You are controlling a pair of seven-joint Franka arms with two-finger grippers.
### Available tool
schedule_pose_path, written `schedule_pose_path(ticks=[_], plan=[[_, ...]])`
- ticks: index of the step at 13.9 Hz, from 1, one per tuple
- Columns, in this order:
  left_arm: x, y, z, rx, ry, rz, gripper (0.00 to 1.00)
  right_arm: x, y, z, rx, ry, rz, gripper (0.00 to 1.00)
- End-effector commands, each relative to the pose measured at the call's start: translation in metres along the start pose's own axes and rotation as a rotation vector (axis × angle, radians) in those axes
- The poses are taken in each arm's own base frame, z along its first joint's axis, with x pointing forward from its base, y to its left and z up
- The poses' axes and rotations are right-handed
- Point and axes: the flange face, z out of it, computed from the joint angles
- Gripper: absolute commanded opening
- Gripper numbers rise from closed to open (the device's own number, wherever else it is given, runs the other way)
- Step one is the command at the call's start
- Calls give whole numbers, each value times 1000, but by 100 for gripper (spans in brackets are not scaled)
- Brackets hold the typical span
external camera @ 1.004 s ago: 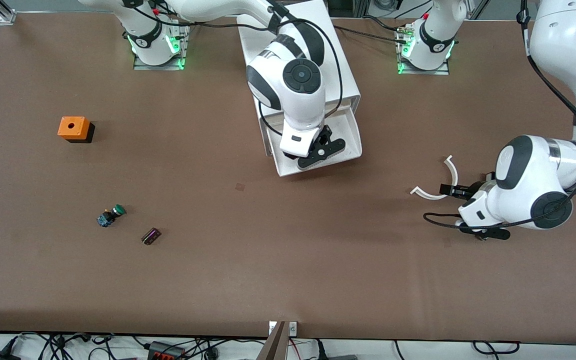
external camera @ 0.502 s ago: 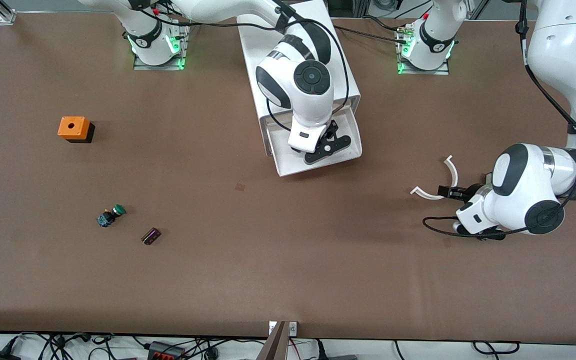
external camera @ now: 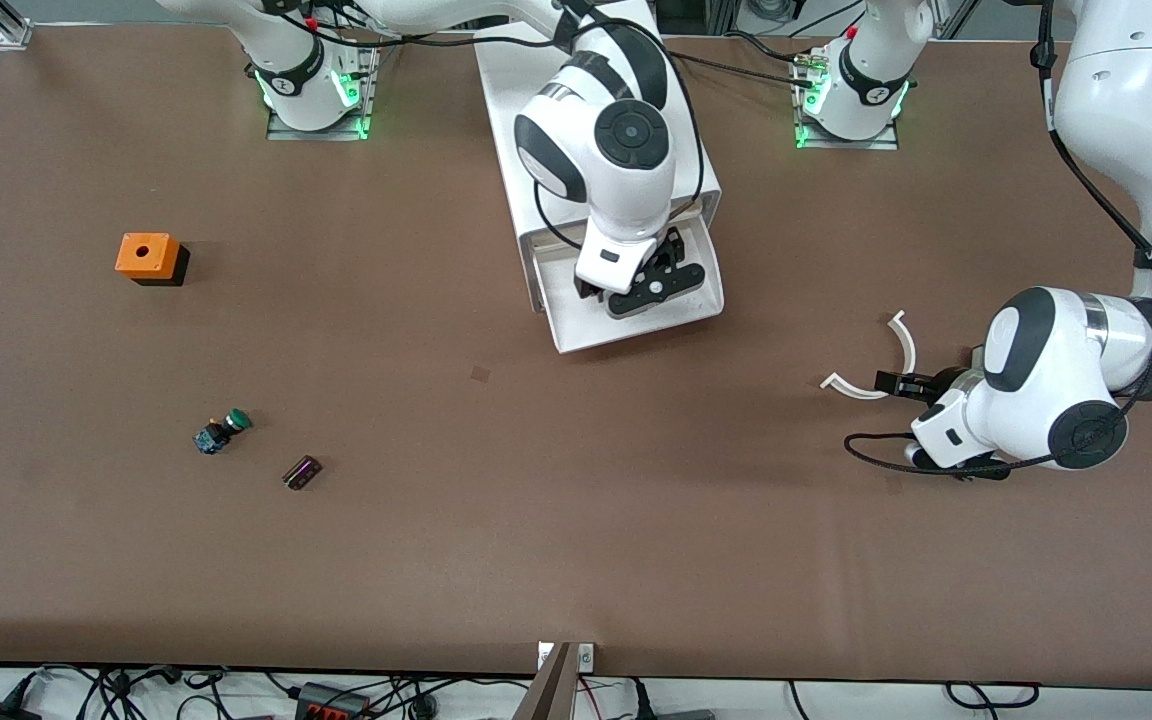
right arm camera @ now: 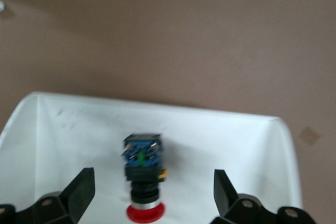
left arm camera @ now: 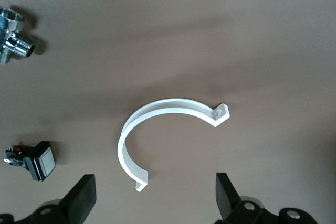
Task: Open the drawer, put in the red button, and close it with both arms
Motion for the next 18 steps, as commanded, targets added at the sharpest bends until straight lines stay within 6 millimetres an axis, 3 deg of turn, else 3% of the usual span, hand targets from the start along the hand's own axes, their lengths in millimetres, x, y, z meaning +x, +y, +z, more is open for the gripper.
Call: schedule_pose_path(ticks=[1, 5, 8, 11, 14, 16, 18], plan=[[1, 5, 6, 8, -21, -13, 100, 26, 63, -57, -8, 61, 108, 100], [1, 16, 6, 2, -21, -2, 100, 58, 164, -87, -27, 98, 229, 100], [2, 23, 6, -17, -22, -32, 100, 74, 270, -96, -33, 71, 348, 100], [1, 42, 1, -27, -15, -12, 100, 70, 356, -103, -54, 0, 340, 100], [2, 65, -3, -17, -7, 18, 100, 59, 427, -117, -53, -37, 325, 100], [1, 84, -3, -64, -12, 6, 100, 50, 463, -129, -51, -41, 300, 100], [4, 117, -6, -113, 17, -84, 100, 36, 503, -141, -45, -51, 321, 100]])
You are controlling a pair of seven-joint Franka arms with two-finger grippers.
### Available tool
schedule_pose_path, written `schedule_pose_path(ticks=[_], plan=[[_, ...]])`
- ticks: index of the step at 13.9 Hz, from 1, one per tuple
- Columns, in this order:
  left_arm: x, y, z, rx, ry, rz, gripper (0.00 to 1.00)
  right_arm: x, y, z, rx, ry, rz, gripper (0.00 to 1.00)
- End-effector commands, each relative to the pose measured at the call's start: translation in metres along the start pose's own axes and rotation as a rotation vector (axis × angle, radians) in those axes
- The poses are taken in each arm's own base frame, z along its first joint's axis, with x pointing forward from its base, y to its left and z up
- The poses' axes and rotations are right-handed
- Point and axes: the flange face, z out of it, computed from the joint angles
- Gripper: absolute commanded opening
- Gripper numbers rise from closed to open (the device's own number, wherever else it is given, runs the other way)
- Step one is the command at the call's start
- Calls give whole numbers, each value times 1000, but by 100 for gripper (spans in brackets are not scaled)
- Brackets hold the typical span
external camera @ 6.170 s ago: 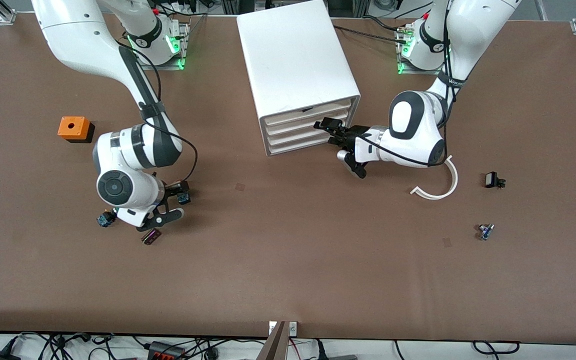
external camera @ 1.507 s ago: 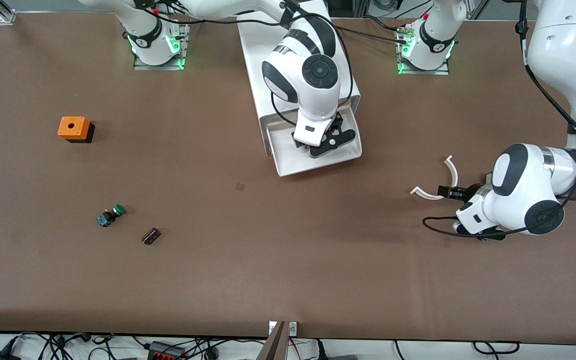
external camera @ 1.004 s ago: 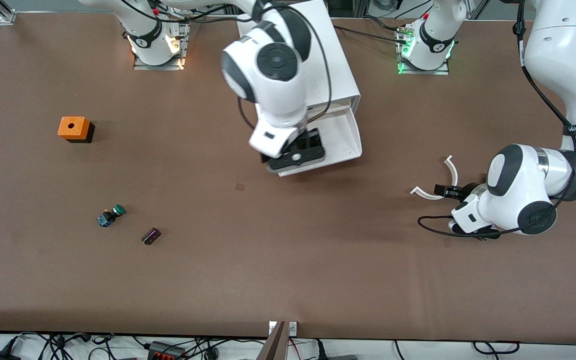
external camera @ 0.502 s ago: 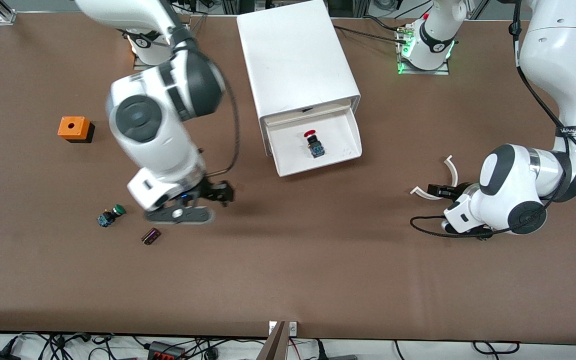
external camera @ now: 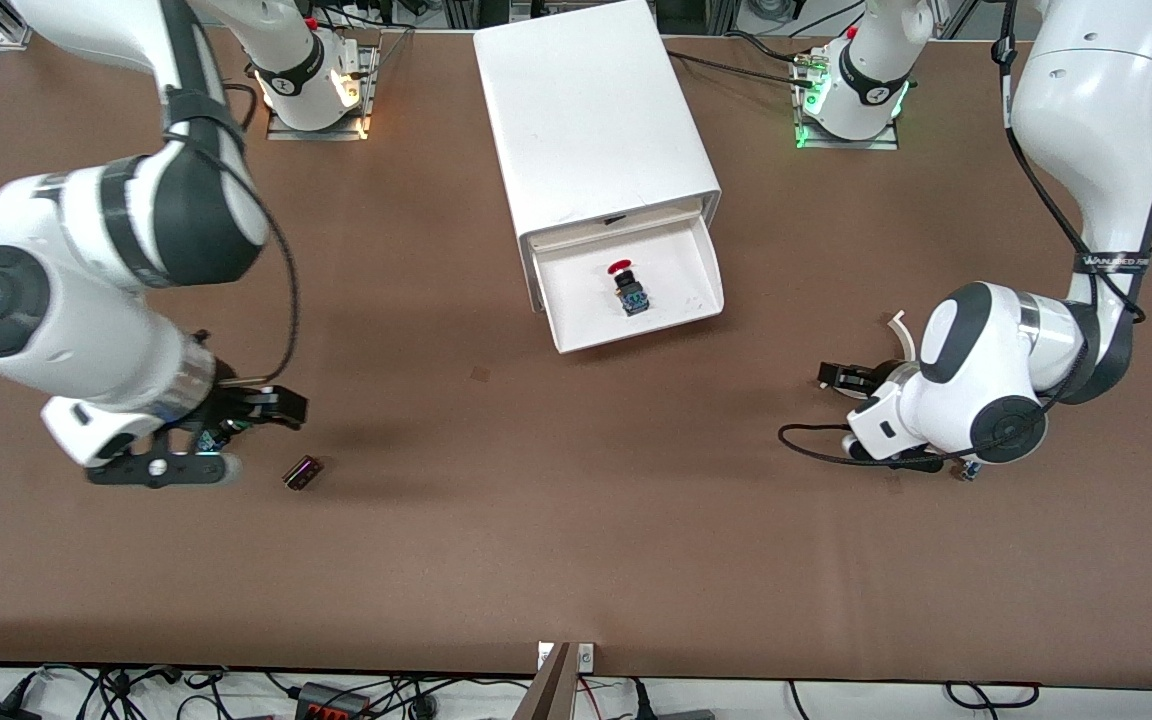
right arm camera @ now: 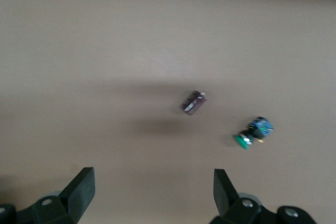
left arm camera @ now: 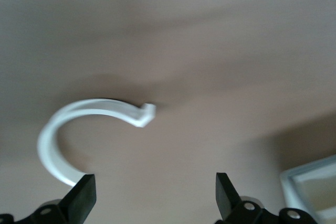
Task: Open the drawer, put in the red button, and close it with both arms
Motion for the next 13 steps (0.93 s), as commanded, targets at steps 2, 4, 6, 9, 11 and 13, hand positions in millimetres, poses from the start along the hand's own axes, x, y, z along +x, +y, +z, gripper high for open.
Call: schedule_pose_path(ticks=[2, 4, 6, 9, 11, 13], plan=[[1, 65, -5, -29, 74, -111, 100, -28, 81, -31, 55, -30, 27, 100], [-1, 111, 0, -27, 120, -166, 100, -48, 126, -51, 73, -23, 29, 100], [-8, 171, 15, -14, 174, -210, 100, -64, 156, -71, 80, 0, 11, 100], [-19, 229, 33, -39, 230, -279, 100, -86, 177, -79, 70, -12, 33, 100], [-29, 247, 51, -36, 215, -276, 100, -101, 167, -77, 9, -10, 14, 100], [-46, 270, 64, -35, 186, -300, 100, -104, 166, -78, -19, -3, 6, 100]])
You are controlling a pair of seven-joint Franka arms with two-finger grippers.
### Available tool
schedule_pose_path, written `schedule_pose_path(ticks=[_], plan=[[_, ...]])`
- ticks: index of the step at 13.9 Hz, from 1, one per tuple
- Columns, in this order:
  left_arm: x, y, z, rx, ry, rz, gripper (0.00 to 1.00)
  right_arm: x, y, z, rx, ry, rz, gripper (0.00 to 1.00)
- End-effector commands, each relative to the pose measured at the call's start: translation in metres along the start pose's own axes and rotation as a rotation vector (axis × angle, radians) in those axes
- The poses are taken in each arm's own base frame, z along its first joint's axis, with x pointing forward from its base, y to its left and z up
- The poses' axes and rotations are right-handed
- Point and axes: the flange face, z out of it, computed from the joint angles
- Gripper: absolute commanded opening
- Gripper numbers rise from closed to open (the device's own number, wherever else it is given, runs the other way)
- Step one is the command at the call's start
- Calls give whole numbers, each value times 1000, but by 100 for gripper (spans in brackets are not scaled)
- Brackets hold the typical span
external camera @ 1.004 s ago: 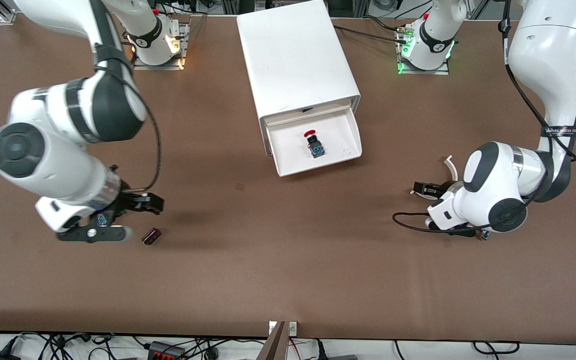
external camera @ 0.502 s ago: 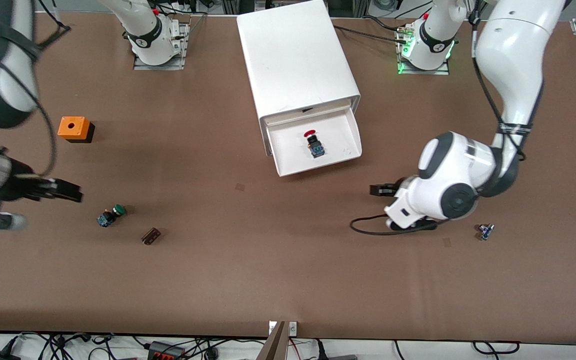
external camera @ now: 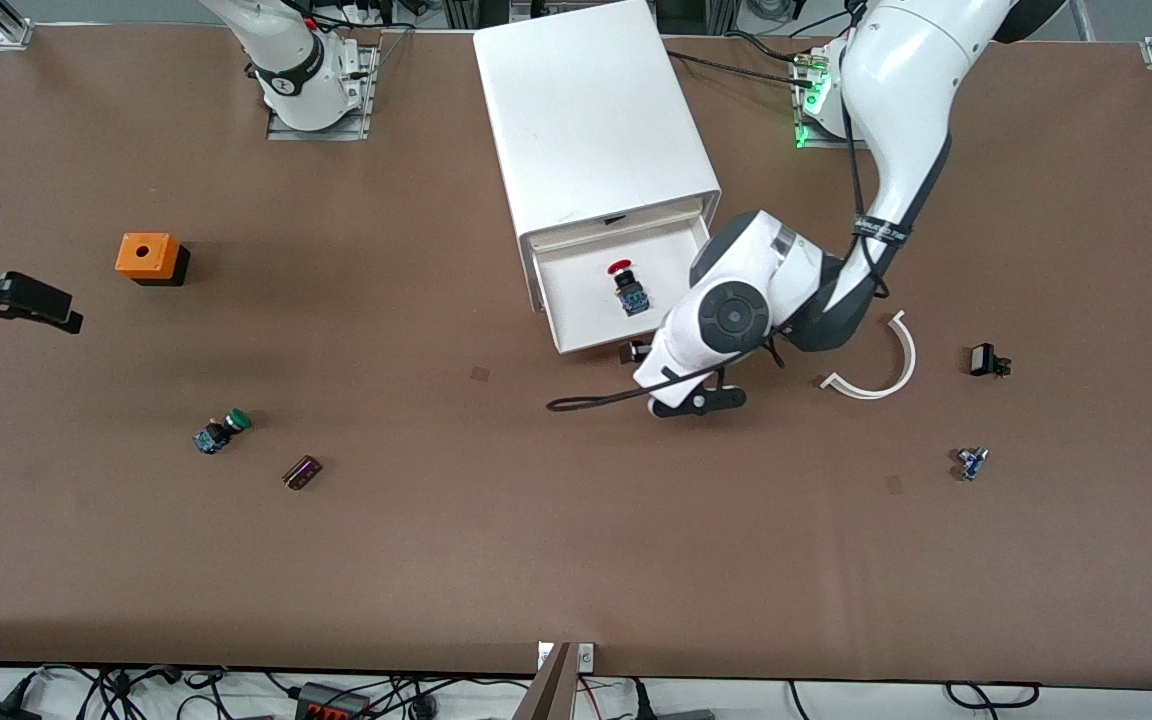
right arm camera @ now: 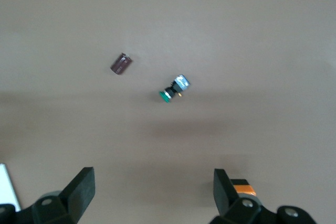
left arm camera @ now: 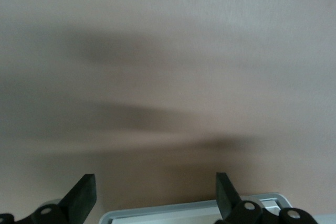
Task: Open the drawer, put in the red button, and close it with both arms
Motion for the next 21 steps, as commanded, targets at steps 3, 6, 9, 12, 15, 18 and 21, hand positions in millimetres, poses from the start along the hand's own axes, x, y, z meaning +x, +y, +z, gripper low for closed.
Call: schedule_pose_path(ticks=[3, 6, 9, 12, 15, 18, 21], plan=[[-44, 19, 10, 5, -52, -57, 100, -15, -7, 6, -25, 3, -13, 100], [-64, 19, 22, 38, -88, -43, 100, -21, -8, 7, -17, -3, -9, 100], [-80, 20, 23, 37, -211, -61, 100, -44, -8, 7, -19, 15, -9, 100], [-91, 25, 23, 45, -251, -59, 100, -51, -10, 8, -21, 26, -14, 100], [-100, 24, 28, 82, -287, -46, 100, -49, -11, -2, -27, 32, -19, 100], [-107, 29, 34, 98, -299, -36, 100, -49, -4, -5, -23, 35, -15, 100], [-109, 29, 35, 106, -305, -32, 100, -49, -4, -4, -30, 32, -24, 100]])
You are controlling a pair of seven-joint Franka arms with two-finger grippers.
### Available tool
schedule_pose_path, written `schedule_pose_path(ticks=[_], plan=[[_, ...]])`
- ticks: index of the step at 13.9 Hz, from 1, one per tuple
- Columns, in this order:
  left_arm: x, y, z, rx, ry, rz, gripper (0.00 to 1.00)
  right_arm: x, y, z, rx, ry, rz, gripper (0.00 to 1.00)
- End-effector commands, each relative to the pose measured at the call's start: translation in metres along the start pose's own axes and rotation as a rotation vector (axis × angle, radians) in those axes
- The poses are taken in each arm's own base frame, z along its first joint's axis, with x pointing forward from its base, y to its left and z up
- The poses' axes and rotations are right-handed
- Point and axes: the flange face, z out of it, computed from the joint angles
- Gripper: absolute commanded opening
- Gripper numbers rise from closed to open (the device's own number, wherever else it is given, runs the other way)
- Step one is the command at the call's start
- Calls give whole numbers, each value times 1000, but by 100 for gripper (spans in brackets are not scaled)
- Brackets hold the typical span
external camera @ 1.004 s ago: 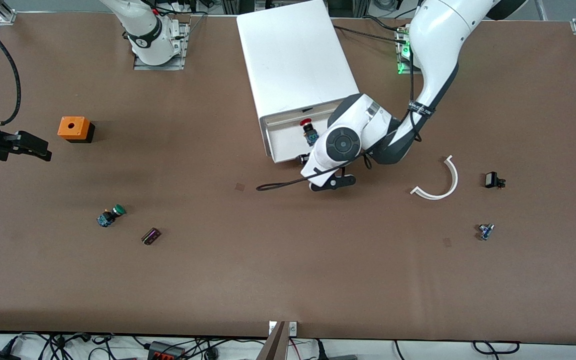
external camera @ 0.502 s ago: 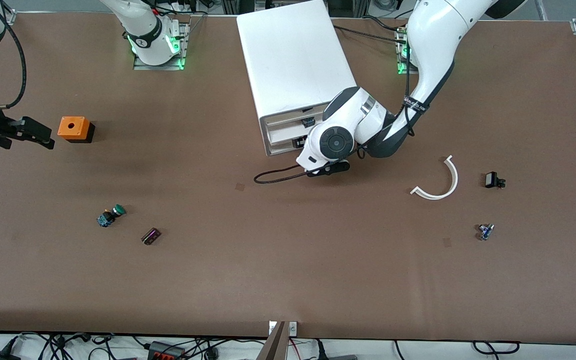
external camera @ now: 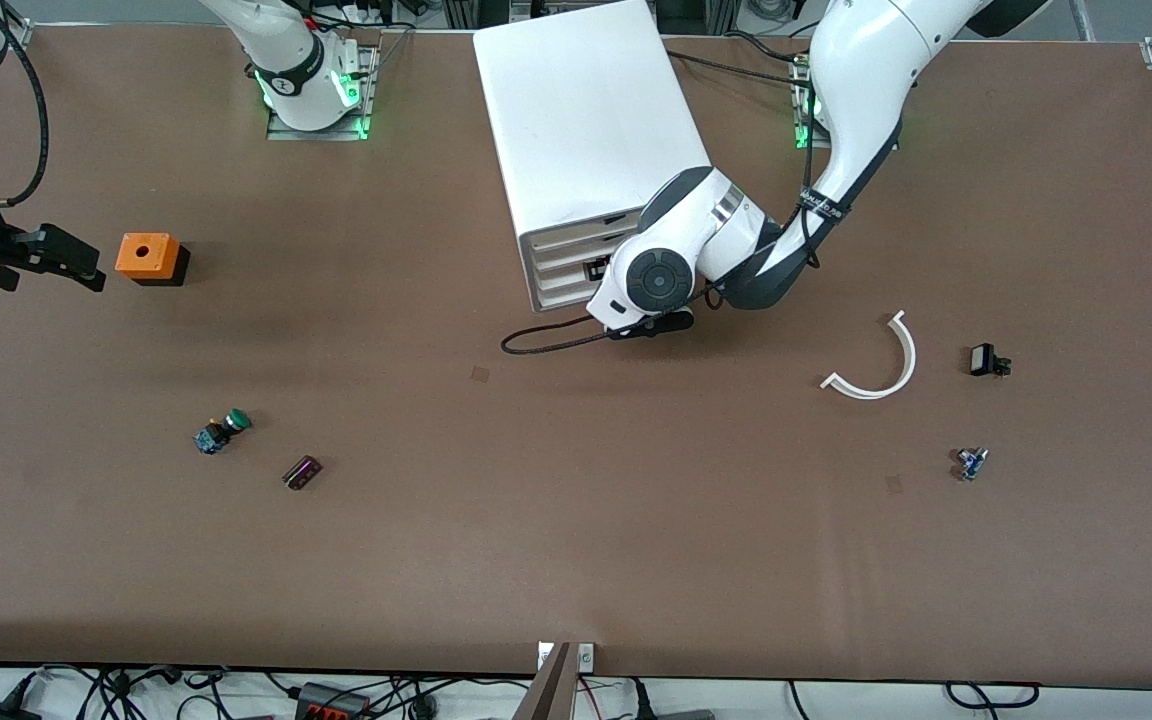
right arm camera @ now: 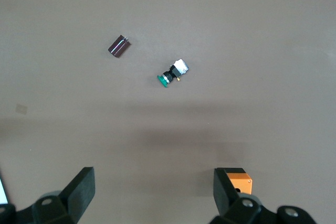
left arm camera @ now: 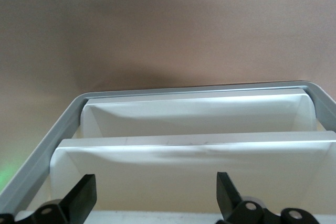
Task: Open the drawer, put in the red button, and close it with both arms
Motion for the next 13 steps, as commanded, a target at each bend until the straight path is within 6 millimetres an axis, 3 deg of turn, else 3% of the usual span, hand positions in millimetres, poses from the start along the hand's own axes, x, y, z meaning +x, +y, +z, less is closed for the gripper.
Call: schedule_pose_path(ticks=[1, 4, 7, 11, 13], plan=[[-13, -5, -1, 16, -26, -3, 100, -3, 1, -6, -17, 10, -13, 100], [-5, -12, -18, 4, -16, 0, 100, -3, 1, -6, -16, 10, -8, 100], [23, -36, -66, 2, 78, -34, 100, -3, 2, -6, -14, 10, -5, 100], [49, -91, -142, 125, 187, 7, 100, -4, 2, -7, -18, 11, -13, 100], [71, -138, -174, 133, 179, 105, 100, -5, 0, -8, -19, 5, -16, 100]])
